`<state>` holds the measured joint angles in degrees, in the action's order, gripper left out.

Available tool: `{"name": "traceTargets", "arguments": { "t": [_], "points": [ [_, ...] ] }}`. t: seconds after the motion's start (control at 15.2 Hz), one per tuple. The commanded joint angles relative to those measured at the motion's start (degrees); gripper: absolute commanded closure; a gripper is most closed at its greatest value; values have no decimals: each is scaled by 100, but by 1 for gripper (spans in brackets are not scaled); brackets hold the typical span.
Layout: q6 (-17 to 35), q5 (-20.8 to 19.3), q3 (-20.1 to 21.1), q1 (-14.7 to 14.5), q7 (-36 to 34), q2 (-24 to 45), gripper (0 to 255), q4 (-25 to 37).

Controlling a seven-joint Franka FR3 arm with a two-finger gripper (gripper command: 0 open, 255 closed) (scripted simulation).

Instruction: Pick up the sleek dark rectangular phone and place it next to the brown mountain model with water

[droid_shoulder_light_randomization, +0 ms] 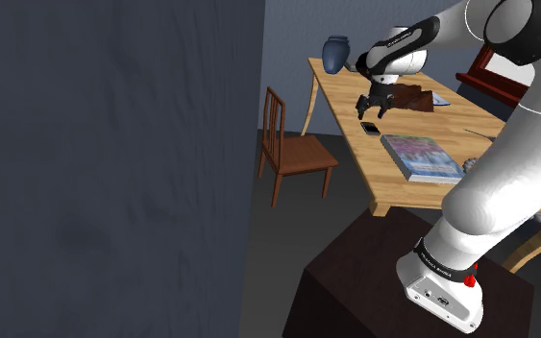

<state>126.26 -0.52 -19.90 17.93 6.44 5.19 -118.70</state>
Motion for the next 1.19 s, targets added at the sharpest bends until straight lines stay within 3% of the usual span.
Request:
{"name": "traceTargets", "arguments": {
  "t": [0.0, 0.13, 0.66, 1.12],
  "points": [
    [26, 85, -81, 106, 26, 312, 0, 224],
    [73, 189, -152, 229, 74, 639, 0, 441],
    [580, 350, -110, 292, 182, 981, 0, 254],
    [580, 350, -110, 292, 182, 981, 0, 254]
  ]
}}
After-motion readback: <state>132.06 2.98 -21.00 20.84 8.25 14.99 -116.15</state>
